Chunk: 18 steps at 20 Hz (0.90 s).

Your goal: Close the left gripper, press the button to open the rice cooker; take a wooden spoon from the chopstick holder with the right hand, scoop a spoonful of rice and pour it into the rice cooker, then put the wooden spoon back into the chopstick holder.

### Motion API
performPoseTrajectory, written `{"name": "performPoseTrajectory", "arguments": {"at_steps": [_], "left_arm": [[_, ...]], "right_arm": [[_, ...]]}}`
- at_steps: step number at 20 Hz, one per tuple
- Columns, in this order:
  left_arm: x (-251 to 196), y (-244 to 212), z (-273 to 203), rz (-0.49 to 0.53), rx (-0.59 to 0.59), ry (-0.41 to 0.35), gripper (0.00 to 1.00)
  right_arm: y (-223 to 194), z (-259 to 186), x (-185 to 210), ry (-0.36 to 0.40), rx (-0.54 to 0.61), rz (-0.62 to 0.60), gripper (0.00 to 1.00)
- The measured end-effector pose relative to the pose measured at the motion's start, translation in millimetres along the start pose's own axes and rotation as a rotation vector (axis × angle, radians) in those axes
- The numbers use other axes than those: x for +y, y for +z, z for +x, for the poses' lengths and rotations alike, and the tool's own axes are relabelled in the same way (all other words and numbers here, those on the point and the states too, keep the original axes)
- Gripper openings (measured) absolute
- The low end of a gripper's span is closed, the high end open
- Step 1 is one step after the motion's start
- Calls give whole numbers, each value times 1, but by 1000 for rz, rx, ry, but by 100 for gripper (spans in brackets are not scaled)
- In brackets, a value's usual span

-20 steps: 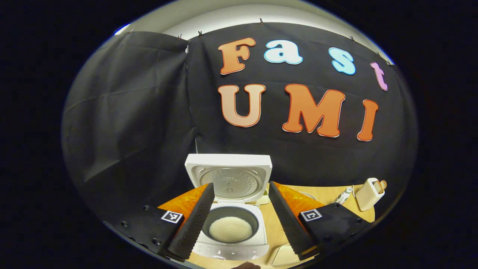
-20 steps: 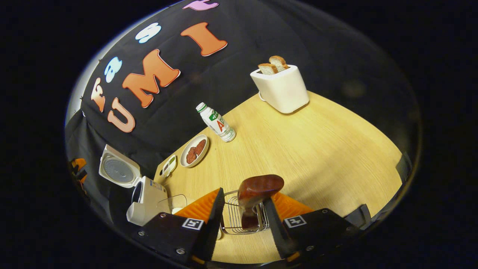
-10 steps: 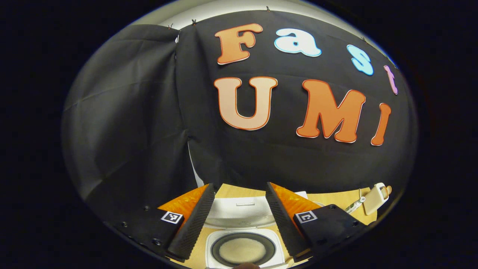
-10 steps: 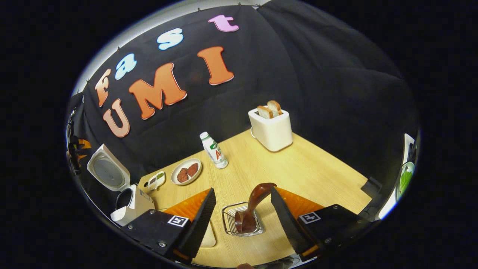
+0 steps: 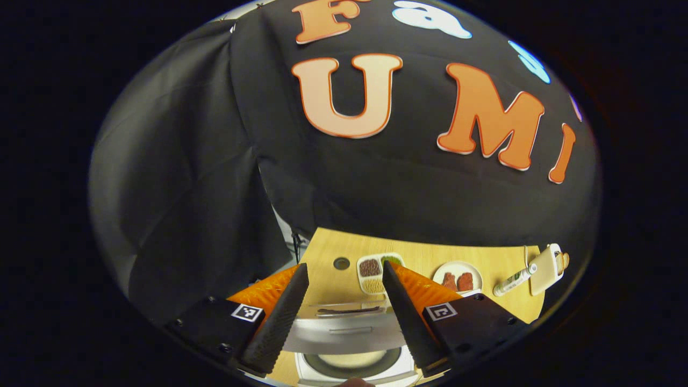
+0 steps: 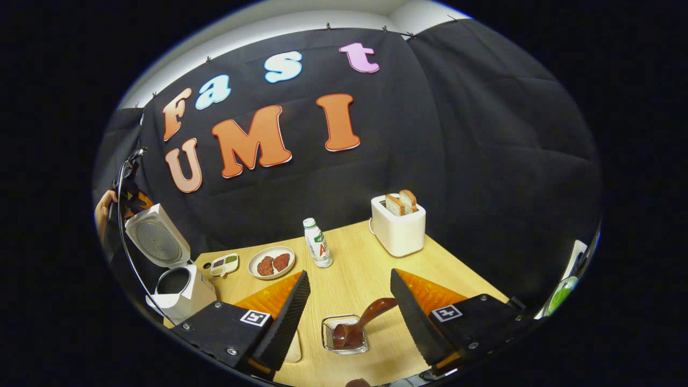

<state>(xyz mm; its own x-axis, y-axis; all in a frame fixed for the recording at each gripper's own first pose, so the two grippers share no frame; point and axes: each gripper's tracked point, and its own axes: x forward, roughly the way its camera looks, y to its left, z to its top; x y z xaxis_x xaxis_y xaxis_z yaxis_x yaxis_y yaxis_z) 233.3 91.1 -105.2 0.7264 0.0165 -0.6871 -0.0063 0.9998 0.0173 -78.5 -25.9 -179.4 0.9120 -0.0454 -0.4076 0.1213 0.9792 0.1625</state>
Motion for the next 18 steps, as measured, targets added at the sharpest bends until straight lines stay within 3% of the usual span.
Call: {"name": "performPoseTrajectory", "arguments": {"at_steps": [2, 6, 13, 18], "left_arm": [[-6, -36, -1, -43, 126, -8, 95], [-5, -72, -15, -86, 228, -37, 94], [-8, -157, -22, -47, 459, -7, 96], [-13, -214, -6, -95, 601, -14, 99]], "right_arm": [[5, 5, 1, 8, -11, -45, 94], [4, 13, 8, 54, 1, -73, 94], [-1, 27, 15, 105, 16, -104, 94], [2, 33, 23, 138, 22, -127, 95]]}}
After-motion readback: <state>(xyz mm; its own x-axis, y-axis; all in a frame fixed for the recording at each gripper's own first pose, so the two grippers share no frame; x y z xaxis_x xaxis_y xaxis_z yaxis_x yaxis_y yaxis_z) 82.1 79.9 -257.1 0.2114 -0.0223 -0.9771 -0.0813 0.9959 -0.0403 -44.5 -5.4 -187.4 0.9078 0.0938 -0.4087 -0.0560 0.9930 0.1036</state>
